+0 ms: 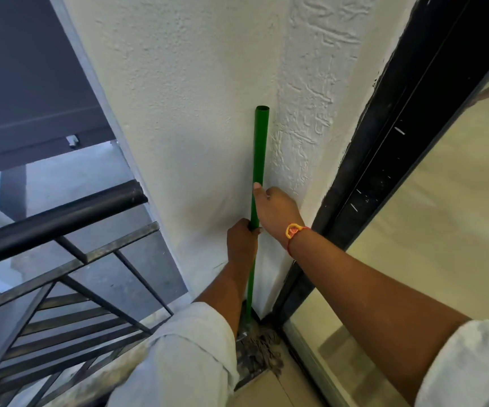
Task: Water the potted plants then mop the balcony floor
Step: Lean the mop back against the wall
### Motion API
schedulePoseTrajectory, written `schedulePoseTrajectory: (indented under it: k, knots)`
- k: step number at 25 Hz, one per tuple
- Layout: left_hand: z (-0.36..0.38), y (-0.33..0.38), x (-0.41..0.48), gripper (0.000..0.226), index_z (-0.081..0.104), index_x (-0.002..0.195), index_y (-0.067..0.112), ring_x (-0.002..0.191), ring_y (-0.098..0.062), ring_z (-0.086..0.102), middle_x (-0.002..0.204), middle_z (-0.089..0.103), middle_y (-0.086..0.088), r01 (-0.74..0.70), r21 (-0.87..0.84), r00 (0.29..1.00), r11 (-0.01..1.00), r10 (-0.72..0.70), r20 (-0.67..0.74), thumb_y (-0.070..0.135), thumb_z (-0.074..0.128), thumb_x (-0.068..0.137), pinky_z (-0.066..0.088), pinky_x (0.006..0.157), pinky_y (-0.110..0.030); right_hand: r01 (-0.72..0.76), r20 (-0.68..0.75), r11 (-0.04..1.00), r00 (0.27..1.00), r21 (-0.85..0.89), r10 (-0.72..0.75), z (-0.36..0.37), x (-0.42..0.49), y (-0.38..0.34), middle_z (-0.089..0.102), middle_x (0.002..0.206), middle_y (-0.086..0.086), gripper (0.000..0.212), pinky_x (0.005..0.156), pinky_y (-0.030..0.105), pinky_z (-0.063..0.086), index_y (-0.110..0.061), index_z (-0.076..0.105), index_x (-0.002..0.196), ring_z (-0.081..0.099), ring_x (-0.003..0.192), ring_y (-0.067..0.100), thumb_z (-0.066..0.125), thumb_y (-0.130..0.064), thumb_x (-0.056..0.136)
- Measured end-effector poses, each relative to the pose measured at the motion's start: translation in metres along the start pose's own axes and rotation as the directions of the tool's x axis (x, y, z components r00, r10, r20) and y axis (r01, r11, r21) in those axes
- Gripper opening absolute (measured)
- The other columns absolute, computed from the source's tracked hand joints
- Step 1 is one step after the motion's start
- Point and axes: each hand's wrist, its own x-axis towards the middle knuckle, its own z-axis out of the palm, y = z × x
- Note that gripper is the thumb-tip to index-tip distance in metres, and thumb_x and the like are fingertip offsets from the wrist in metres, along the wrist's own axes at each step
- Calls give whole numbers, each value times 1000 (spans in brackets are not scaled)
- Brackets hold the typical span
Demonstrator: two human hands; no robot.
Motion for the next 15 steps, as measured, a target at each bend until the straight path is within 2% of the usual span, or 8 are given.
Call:
schedulePoseTrajectory:
  k: [3,5,7,9,11,13,15]
  knots:
    - [3,4,5,23,58,83,9,72,-16,54,71,54,5,-19,70,1000,997,18,17,20,59,102,30,53,-14,43,1,999,999,-10,-43,-3,-4,3,67,112,15,54,86,35,53,-4,58,121,65,101,33,37,-51,105]
    - [7,4,7,22,59,86,9,74,-15,54,72,53,7,-29,71,999,997,27,24,22,59,103,29,53,-12,69,-9,996,998,-53,-69,-7,-6,3,67,114,16,54,80,31,48,-3,57,124,64,105,33,39,-51,105]
    - [8,2,6,21,61,92,8,79,-16,57,82,61,0,-35,76,999,996,32,36,25,60,103,32,57,-13,94,-9,991,995,-99,-95,-11,-9,4,67,116,16,53,76,27,40,-4,56,123,63,107,33,40,-50,105]
    - [7,-2,0,29,65,107,2,91,-22,64,101,70,-10,-58,87,998,995,54,38,31,62,102,41,69,-19,115,9,985,993,-130,-115,-14,-15,3,65,122,16,54,78,26,41,-3,54,129,63,110,33,41,-50,105]
    - [2,-4,-9,39,62,124,-2,110,-31,67,122,70,-18,-55,27,998,998,55,18,30,64,101,49,87,-29,138,15,980,990,-145,-137,-14,-20,4,65,123,17,56,80,29,48,-2,52,131,67,104,34,42,-51,104]
    - [-8,-5,-27,48,56,136,-2,126,-34,60,138,63,-20,-49,4,999,999,49,7,27,67,100,48,101,-36,171,19,966,985,-196,-171,-14,-26,7,66,119,18,56,78,30,47,-2,52,128,66,102,34,43,-51,104]
    - [-19,-11,-46,60,47,148,1,138,-32,52,150,54,-18,-41,68,999,997,39,21,30,69,100,42,111,-37,209,50,944,978,-257,-203,-15,-31,11,64,121,20,58,80,31,44,-1,50,131,63,109,35,45,-51,103]
